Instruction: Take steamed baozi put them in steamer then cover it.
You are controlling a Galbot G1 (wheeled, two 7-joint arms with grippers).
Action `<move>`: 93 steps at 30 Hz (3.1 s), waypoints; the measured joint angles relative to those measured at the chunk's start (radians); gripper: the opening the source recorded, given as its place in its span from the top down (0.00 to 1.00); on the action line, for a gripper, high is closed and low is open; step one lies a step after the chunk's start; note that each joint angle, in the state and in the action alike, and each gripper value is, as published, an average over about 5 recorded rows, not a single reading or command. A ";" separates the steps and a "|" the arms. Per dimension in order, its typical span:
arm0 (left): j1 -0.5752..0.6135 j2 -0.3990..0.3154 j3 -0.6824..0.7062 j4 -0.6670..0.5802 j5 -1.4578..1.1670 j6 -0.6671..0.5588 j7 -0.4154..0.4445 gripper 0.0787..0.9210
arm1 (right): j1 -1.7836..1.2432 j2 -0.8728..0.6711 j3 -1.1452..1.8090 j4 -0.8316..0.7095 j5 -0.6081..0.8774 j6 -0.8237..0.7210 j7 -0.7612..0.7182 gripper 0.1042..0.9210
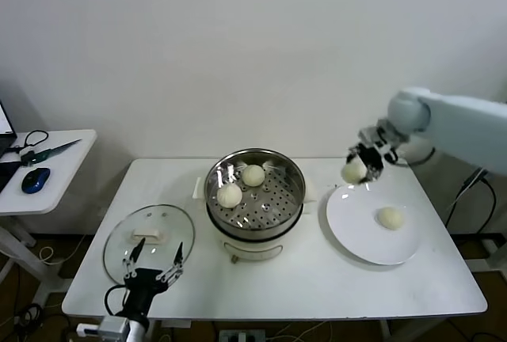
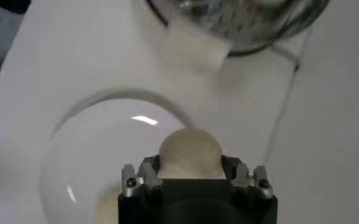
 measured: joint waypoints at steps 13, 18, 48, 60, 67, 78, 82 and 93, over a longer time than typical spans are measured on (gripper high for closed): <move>-0.014 -0.007 -0.008 -0.017 0.003 0.016 0.003 0.12 | 0.020 0.164 0.050 0.230 -0.171 0.196 0.059 0.33; -0.021 -0.009 -0.011 -0.027 0.003 0.026 0.003 0.12 | -0.047 0.210 0.056 0.248 -0.254 0.224 0.081 0.33; -0.023 -0.008 -0.016 -0.033 0.000 0.030 0.003 0.12 | -0.288 0.313 0.084 0.152 -0.431 0.251 0.122 0.18; -0.023 -0.005 -0.017 -0.034 -0.010 0.037 0.004 0.12 | -0.222 0.289 0.099 0.095 -0.295 0.275 0.012 0.12; -0.036 0.001 -0.017 -0.033 -0.019 0.045 0.004 0.12 | -0.080 0.229 0.033 0.008 -0.075 0.245 -0.085 0.12; -0.057 0.019 -0.029 -0.025 -0.054 0.040 -0.002 0.12 | 0.021 -0.011 -0.136 -0.076 0.101 0.064 -0.119 0.12; -0.065 0.021 -0.029 -0.024 -0.057 0.040 0.001 0.12 | -0.032 -0.111 -0.129 -0.114 0.099 0.005 -0.111 0.12; -0.063 0.020 -0.036 -0.024 -0.060 0.035 0.009 0.12 | -0.325 -0.225 0.088 -0.285 -0.018 -0.074 -0.081 0.12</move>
